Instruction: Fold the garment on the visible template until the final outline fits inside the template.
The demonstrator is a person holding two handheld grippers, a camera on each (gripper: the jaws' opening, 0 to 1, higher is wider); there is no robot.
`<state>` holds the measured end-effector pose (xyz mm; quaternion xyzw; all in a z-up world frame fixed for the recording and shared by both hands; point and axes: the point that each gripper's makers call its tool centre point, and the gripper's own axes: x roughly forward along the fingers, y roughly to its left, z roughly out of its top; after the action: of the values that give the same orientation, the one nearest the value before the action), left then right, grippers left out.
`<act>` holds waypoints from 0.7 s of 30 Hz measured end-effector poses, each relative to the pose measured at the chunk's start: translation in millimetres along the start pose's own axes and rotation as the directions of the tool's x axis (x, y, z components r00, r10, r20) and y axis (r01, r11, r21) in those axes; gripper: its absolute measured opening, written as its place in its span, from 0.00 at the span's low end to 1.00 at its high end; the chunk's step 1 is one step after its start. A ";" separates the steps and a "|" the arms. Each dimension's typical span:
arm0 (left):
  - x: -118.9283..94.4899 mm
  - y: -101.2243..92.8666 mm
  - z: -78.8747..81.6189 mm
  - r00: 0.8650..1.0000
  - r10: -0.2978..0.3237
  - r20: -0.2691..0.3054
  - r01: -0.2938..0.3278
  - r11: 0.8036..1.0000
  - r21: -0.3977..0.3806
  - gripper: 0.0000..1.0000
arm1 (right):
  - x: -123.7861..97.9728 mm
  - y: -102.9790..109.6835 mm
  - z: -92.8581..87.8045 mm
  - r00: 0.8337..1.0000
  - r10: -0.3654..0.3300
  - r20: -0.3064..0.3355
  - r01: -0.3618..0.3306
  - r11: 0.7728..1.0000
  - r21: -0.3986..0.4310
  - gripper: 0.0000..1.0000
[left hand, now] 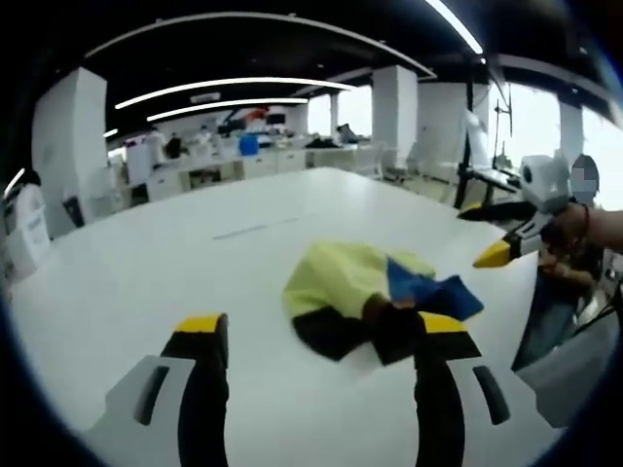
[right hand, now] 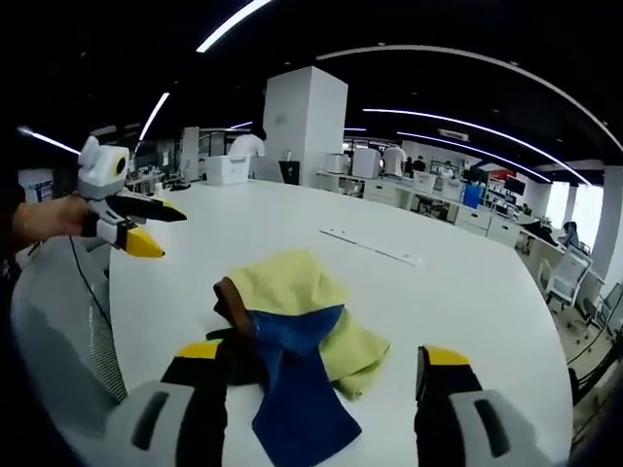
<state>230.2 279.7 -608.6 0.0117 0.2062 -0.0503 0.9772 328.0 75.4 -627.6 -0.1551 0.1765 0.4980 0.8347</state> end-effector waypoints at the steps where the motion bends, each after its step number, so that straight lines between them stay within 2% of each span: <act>1: 2.3 -0.3 -0.9 1.000 -0.003 0.000 0.003 1.000 -0.001 0.74 | 3.2 1.9 -1.0 1.000 0.009 -0.005 -0.009 1.000 -0.007 0.77; 10: 18.5 -3.2 -11.0 0.999 -0.032 -0.010 0.032 0.999 0.017 0.68 | 21.6 8.2 -2.7 0.999 0.044 -0.011 -0.045 0.997 -0.056 0.68; 21: 40.8 -6.8 -24.0 0.998 -0.059 -0.024 0.060 0.997 0.053 0.49 | 41.0 13.7 -7.6 0.997 0.077 -0.020 -0.079 0.991 -0.111 0.56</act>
<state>256.9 270.2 -647.1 0.0325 0.2157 -0.0847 0.9722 333.0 110.1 -653.9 -0.1982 0.1608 0.5383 0.8032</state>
